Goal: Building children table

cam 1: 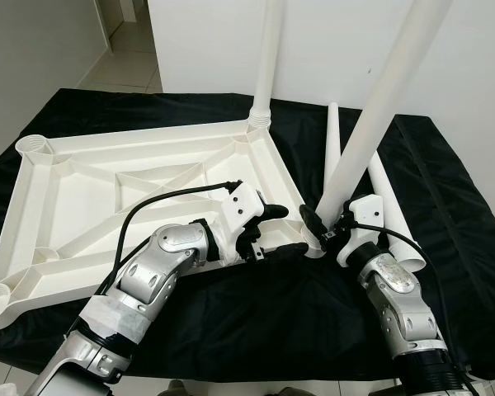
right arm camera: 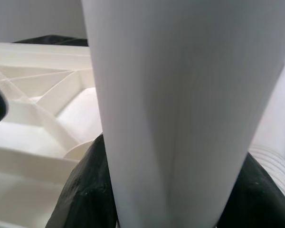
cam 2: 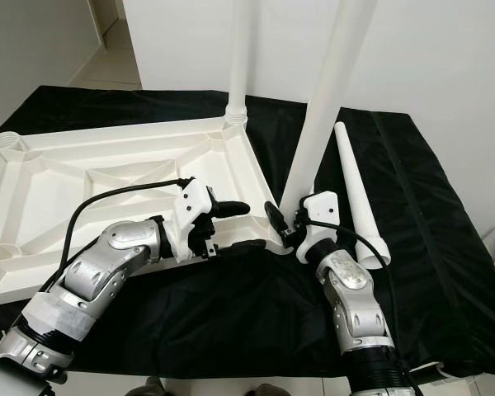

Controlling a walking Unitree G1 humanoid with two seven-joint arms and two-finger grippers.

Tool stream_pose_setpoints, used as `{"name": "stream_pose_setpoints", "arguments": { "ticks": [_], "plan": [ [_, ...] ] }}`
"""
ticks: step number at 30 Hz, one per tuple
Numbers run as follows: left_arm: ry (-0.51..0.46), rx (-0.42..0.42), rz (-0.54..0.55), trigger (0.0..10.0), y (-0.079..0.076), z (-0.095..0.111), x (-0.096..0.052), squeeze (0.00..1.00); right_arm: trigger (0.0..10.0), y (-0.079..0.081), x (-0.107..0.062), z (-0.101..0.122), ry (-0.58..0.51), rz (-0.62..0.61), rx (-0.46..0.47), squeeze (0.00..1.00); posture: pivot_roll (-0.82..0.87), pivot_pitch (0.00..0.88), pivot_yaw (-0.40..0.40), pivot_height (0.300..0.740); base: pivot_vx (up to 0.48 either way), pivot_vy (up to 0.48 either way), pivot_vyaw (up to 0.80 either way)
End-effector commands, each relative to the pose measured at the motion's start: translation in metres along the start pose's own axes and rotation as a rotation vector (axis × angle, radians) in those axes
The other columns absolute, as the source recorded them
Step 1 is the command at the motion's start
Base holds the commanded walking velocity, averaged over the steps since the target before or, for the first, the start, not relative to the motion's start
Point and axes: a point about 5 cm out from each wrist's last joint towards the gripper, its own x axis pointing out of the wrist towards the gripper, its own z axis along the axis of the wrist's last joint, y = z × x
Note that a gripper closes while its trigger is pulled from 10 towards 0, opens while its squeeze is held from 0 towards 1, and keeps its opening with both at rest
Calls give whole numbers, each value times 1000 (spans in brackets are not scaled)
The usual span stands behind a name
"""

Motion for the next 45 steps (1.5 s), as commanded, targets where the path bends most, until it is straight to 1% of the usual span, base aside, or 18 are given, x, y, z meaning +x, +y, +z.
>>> {"name": "stream_pose_setpoints", "arguments": {
  "ticks": [1, 4, 6, 9, 11, 15, 18, 23, 26, 27, 28, 31, 36, 37, 39, 40, 42, 45],
  "plan": [
    [10, -2, -54, 10000, -3, -2, -2, 0, 10000, 3, -3, -8, 40, -35, 24, 0, -9, 0, -23, 740, 0, 0, 0],
    [11, -3, -55, 10000, -4, -2, -2, 0, 10000, 5, -3, -8, 47, -77, 33, 0, -8, 0, -23, 740, 0, 0, 0],
    [12, -4, -56, 10000, -4, -2, -3, 0, 10000, 8, -2, -9, 84, -192, 29, 0, -8, 4, -29, 740, 0, 0, 0],
    [13, -4, -57, 10000, -5, -2, -4, 0, 10000, 10, -1, -10, 101, -244, 32, 0, -8, 4, -29, 740, 0, 0, 0],
    [14, -7, -57, 10000, -5, -3, -4, 0, 10000, 15, -2, -14, 127, -387, 87, 0, -16, 2, -32, 740, 0, 0, 0],
    [13, -8, -57, 10000, -5, -3, -3, 0, 10000, 22, -1, -16, 139, -482, 116, 0, -18, 0, -35, 740, 0, 0, 0],
    [13, -8, -57, 10000, -5, -3, -3, 0, 10000, 22, -1, -16, 139, -482, 116, 0, -18, 0, -35, 740, 0, 0, 0],
    [11, -7, -58, 10000, -4, -3, -2, 0, 10000, 38, 5, -10, 102, -517, 165, 0, -28, 0, -25, 740, 0, 0, 0],
    [11, -7, -61, 10000, -4, -3, -2, 0, 10000, 38, 5, -10, 97, -515, 162, 0, -27, 0, -23, 740, 0, 0, 0],
    [11, -6, -64, 10000, -4, -3, -1, 0, 10000, 37, 4, -9, 96, -521, 161, 31, -27, 0, -23, 740, 0, 0, 0],
    [12, -4, -66, 10000, -4, -3, -1, 0, 10000, 37, 4, -7, 87, -504, 157, 1000, -27, 0, -25, 740, 0, 0, 0],
    [13, -2, -66, 10000, -3, -3, -1, 0, 10000, 37, 4, -6, 76, -475, 167, 1000, -26, 0, -24, 740, 0, 0, 0],
    [11, 0, -64, 10000, -3, -3, -1, 0, 10000, 28, -2, -4, 67, -411, 145, 1000, -24, 0, -27, 740, 0, 0, 0],
    [10, -1, -65, 10000, -4, -2, 0, 0, 10000, 24, -5, -3, 61, -363, 118, 616, -21, 0, -27, 740, 0, 0, 0],
    [9, -1, -66, 10000, -4, -2, 0, 0, 10000, 22, -6, -2, 57, -329, 99, 616, -21, 0, -27, 740, 0, 0, 0],
    [8, -1, -66, 10000, -4, -2, 0, 0, 10000, 20, -8, -1, 55, -288, 90, 0, -24, 0, -25, 740, 0, 0, 0],
    [10, -1, -66, 10000, -4, -2, -1, 0, 10000, 16, -10, 1, 50, -206, 39, 0, -24, 0, -23, 740, 0, 0, 0],
    [10, -1, -65, 10000, -3, -2, -1, 0, 10000, 13, -10, 3, 43, -170, 24, 0, -24, 0, -20, 740, 0, 0, 0]
  ]
}}
